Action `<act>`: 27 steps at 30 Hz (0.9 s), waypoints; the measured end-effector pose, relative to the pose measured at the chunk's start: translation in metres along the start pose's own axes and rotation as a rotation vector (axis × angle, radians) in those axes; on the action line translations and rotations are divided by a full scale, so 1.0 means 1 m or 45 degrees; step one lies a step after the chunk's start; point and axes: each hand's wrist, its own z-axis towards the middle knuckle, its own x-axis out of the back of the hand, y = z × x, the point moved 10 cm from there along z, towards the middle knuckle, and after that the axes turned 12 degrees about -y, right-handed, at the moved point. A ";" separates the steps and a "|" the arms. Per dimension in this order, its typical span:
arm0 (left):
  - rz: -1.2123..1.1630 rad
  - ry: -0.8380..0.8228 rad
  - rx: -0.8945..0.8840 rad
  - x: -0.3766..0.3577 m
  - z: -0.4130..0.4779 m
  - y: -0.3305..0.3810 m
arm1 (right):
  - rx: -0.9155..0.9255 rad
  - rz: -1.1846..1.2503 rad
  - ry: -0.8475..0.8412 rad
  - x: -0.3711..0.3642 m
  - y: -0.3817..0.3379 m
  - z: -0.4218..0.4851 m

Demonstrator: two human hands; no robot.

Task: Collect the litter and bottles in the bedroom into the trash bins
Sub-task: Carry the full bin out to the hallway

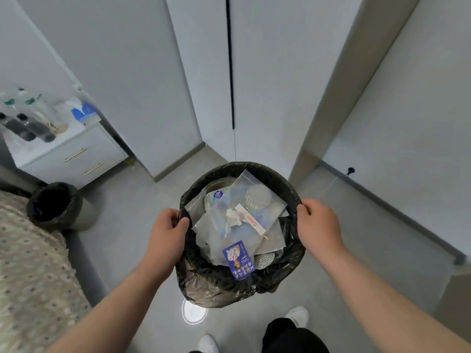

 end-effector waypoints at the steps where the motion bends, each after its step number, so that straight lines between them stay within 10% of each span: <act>1: 0.048 -0.029 -0.025 -0.017 0.002 0.017 | -0.034 0.052 0.031 0.018 0.015 -0.003; 27: 0.491 -0.871 -0.182 -0.516 0.208 0.277 | -0.951 0.710 0.407 0.299 0.327 0.147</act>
